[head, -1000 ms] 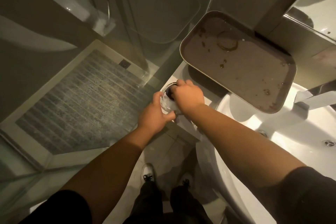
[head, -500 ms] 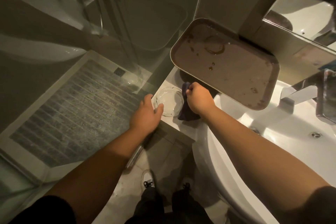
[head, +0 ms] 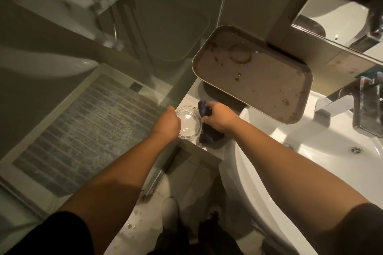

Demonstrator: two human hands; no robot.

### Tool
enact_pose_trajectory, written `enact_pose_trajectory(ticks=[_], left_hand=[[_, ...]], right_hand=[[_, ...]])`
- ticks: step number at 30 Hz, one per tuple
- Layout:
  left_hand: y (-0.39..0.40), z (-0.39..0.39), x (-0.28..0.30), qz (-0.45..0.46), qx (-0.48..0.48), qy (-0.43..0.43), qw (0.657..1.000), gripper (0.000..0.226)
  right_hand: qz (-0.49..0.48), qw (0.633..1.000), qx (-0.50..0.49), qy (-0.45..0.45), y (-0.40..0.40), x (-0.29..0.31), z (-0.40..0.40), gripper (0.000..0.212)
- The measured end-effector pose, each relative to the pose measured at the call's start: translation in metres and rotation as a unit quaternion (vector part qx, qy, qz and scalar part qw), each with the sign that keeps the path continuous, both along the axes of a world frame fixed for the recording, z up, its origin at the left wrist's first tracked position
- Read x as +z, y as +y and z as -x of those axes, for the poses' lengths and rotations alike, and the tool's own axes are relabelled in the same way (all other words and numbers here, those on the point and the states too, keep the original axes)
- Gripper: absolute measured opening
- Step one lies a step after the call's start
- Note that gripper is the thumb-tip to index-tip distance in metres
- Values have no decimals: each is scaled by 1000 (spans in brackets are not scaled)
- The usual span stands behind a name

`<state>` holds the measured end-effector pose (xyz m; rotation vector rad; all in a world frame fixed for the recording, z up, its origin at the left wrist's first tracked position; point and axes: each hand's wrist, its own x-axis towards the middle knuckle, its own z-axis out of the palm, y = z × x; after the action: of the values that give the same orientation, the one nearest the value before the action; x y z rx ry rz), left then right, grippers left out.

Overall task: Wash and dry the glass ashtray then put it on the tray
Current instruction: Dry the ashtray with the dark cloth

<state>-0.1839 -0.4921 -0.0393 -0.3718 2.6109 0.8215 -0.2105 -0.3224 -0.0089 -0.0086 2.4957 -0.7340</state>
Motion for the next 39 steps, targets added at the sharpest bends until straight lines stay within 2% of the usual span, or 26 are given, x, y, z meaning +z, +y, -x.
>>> enact_pose_trajectory(ticks=[4,8,13,19,23,27,30,35,39], left_hand=[[-14,-28,21,-104,5,81,991,27],[-18,-52,51,-198,28,116,973,27],[-16,-64,95,-216,-35,160,963,21],[-2,-57,138,-135,-151,213,956,22],[11,-55,159,-66,-208,241,946,24],[24,-54,165,-26,-199,253,946,26],[35,-55,167,-11,-185,262,947,28],[52,-55,166,-1,-160,284,945,30],[61,-57,165,-4,-141,309,941,30]], right_hand=[[148,988,-34,18,12,18,-19,31],[306,949,-81,-5,27,47,-40,26],[408,909,-73,-41,37,92,-53,20],[401,916,-24,-6,50,130,-54,6],[407,913,-27,17,52,142,-59,18],[419,905,-62,26,51,147,-68,26],[385,916,-92,66,53,148,-74,26],[355,914,-143,135,52,146,-84,25],[372,889,-203,172,52,140,-93,24]])
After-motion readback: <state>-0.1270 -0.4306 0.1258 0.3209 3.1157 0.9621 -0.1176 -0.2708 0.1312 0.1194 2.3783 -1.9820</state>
